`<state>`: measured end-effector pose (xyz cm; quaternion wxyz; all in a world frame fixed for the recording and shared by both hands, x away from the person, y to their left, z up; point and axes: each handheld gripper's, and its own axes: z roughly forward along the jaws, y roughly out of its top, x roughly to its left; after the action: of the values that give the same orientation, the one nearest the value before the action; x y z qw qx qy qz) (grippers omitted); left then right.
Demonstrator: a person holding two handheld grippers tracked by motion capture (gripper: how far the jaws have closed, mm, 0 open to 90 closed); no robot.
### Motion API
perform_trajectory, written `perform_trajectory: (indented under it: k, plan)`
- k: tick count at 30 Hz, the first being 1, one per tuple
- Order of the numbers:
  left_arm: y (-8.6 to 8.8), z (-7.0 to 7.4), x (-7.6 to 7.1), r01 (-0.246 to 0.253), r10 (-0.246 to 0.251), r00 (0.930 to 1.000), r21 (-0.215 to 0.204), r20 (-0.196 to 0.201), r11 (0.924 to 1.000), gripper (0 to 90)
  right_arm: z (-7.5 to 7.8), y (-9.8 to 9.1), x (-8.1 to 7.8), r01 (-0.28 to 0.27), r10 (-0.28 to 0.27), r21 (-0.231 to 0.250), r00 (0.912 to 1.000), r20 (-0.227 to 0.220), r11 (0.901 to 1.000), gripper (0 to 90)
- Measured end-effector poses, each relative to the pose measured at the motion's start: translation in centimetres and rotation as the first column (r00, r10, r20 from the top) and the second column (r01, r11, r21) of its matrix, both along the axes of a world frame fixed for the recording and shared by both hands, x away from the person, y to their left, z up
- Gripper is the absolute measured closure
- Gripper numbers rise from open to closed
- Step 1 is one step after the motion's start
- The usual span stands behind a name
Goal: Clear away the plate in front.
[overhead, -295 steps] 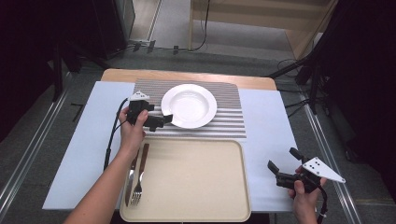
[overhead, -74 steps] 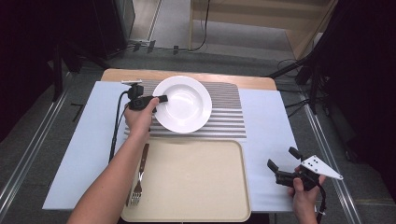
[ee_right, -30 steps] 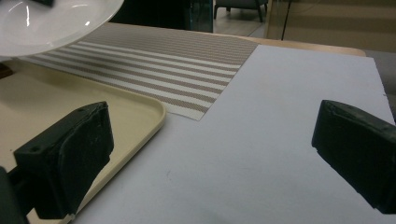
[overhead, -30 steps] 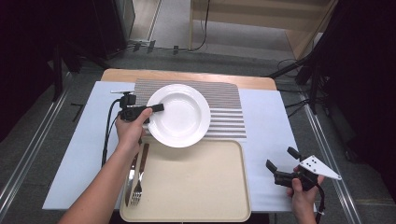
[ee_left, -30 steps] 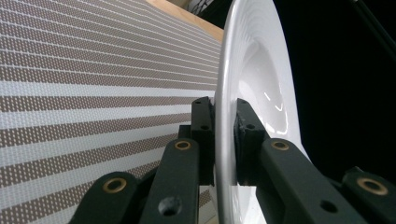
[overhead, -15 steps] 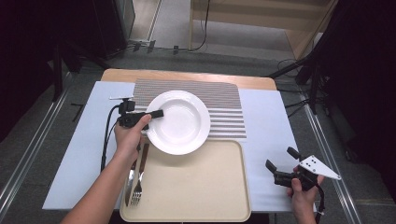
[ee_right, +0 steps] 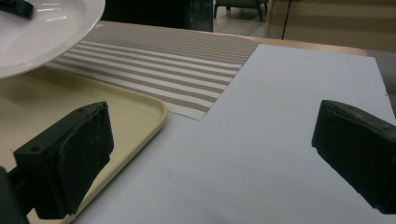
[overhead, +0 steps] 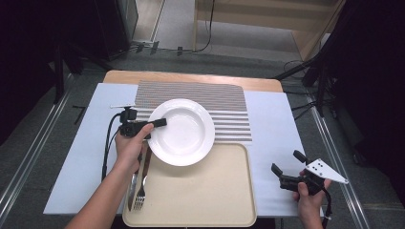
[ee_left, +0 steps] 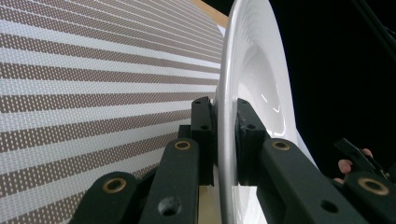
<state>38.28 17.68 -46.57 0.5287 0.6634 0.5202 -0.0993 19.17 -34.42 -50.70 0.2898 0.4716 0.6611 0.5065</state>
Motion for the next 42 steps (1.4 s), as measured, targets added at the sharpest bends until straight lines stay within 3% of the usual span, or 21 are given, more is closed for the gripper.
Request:
perform_trajectory:
  k: [17,30,42]
  plan:
    - [-0.7,-0.8,-2.8,0.069,-0.069,0.9975,-0.017,-0.013,0.9975,80.6,0.1,0.1,-0.1,0.001,-0.001,0.006,1.0000,-0.004,1.0000,0.0]
    - [-0.8,-1.4,-4.5,0.084,-0.084,0.9965,0.005,-0.005,0.9965,80.2,0.3,0.3,-0.3,0.013,-0.013,0.005,0.9998,0.016,0.9999,0.0]
    - [-1.1,-2.3,-6.1,0.114,-0.114,0.9932,-0.003,-0.024,0.9935,80.1,0.2,0.5,-0.2,0.011,-0.011,-0.004,0.9999,0.011,0.9999,0.0]
